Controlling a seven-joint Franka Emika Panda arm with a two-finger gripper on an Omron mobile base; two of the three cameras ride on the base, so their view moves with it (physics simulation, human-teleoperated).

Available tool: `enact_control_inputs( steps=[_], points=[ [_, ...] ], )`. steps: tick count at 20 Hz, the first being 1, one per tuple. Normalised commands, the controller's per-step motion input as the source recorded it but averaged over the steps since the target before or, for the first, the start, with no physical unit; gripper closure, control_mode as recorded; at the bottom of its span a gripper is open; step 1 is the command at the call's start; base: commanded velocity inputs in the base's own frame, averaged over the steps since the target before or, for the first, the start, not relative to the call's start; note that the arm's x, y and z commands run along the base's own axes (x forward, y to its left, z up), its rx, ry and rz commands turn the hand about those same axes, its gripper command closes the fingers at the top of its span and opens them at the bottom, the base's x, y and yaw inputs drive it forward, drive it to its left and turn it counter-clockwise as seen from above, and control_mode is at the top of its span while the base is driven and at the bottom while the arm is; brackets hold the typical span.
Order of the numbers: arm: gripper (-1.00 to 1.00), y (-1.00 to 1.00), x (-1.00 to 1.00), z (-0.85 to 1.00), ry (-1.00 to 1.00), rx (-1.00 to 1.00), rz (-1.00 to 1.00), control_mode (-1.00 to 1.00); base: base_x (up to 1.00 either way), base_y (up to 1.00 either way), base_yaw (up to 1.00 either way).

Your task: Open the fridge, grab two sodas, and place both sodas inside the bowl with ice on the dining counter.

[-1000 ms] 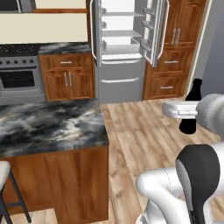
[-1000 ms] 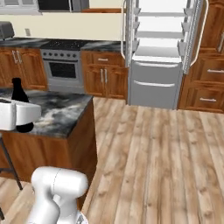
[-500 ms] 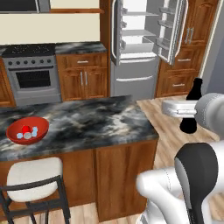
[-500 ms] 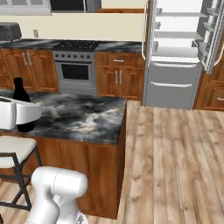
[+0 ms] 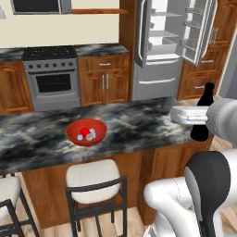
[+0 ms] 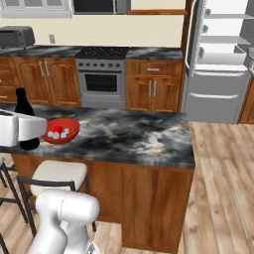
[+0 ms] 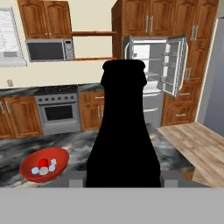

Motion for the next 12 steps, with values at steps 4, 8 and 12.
enact_control_inputs(
  steps=[4,8,12],
  points=[
    [1.0,0.0,0.0,0.0,0.0,0.0,0.0,1.0,0.54,0.97,-0.13],
    [1.0,0.0,0.0,0.0,0.0,0.0,0.0,1.0,0.72,0.6,-0.14],
    [1.0,0.0,0.0,0.0,0.0,0.0,0.0,1.0,0.91,0.25,-0.1]
  ],
)
